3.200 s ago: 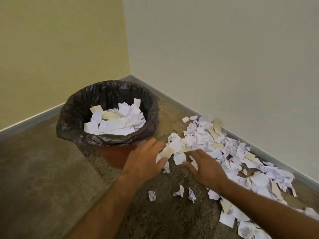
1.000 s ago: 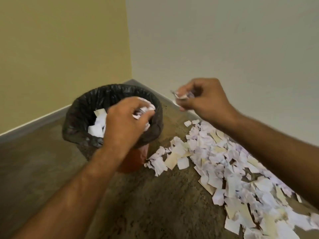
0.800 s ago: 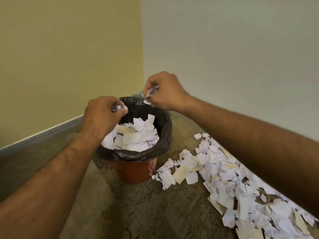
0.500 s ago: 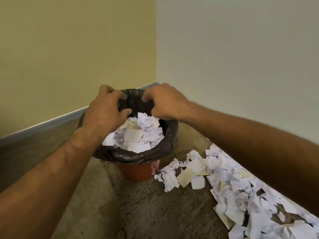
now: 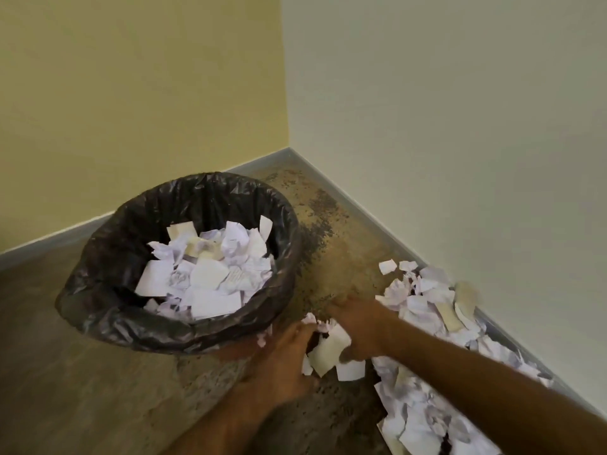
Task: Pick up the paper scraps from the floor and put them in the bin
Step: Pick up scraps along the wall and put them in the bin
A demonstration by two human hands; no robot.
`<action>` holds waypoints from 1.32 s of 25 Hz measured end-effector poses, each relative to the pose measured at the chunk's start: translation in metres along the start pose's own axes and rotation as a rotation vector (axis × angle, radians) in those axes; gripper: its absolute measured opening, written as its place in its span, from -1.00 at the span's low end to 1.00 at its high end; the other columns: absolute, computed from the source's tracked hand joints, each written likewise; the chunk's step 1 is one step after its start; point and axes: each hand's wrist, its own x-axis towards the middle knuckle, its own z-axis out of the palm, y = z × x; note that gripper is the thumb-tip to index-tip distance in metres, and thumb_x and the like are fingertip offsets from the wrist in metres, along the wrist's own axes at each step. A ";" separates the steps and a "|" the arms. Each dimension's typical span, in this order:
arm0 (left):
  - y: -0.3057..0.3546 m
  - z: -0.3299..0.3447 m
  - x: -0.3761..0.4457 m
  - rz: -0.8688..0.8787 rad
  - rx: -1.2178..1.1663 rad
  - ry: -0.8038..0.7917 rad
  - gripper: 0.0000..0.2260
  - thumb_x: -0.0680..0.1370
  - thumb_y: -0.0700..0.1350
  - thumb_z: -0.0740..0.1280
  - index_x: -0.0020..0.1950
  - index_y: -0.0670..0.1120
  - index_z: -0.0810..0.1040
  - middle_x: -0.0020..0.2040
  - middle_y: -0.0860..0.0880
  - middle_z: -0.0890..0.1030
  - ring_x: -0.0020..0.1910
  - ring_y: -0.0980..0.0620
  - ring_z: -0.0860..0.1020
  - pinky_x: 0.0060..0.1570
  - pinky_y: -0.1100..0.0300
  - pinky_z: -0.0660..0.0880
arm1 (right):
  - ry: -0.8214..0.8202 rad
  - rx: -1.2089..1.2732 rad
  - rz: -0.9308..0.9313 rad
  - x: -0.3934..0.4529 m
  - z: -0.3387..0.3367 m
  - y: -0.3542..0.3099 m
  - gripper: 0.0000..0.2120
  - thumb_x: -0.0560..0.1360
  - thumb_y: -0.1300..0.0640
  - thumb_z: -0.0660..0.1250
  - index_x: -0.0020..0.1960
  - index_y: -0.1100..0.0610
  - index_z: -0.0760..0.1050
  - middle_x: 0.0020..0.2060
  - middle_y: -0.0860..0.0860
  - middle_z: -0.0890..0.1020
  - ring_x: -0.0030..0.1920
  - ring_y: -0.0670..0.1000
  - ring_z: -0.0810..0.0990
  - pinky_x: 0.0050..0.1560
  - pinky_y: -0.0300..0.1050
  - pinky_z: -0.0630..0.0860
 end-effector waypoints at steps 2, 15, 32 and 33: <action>-0.021 0.022 0.012 -0.105 0.184 -0.046 -0.03 0.40 0.23 0.44 0.54 0.22 -0.20 0.58 0.01 0.02 0.56 -0.08 0.08 0.49 -0.02 0.16 | -0.072 -0.039 -0.045 0.014 0.026 -0.008 0.02 0.26 -0.20 0.56 0.53 0.03 0.08 0.52 0.12 0.18 0.47 0.20 0.21 0.36 0.16 0.33; -0.041 0.057 0.039 -0.306 0.144 -0.207 -0.30 0.49 0.07 0.41 0.55 0.10 0.14 0.56 -0.04 0.11 0.50 -0.15 0.16 0.38 -0.04 0.30 | -0.175 -0.139 -0.084 0.072 0.057 -0.012 -0.19 0.40 0.10 0.52 0.52 -0.06 0.17 0.53 0.14 0.13 0.48 0.29 0.13 0.28 0.26 0.41; 0.036 -0.016 0.022 0.028 -0.347 0.189 -0.72 0.56 -0.05 0.37 0.27 0.09 0.59 0.19 0.03 0.52 0.17 0.00 0.52 0.13 0.18 0.49 | 0.653 0.541 0.097 -0.012 -0.007 0.043 -0.59 0.23 0.27 0.51 0.05 0.01 0.66 0.02 0.03 0.70 0.03 0.03 0.67 0.02 -0.05 0.61; 0.049 -0.029 0.018 0.065 -0.380 0.211 -0.71 0.55 -0.04 0.39 0.28 0.06 0.59 0.21 0.03 0.53 0.17 0.00 0.52 0.14 0.19 0.49 | 0.713 0.581 0.127 -0.022 -0.025 0.046 -0.59 0.24 0.25 0.52 0.05 -0.02 0.64 -0.01 0.02 0.70 0.01 -0.01 0.67 -0.01 -0.21 0.58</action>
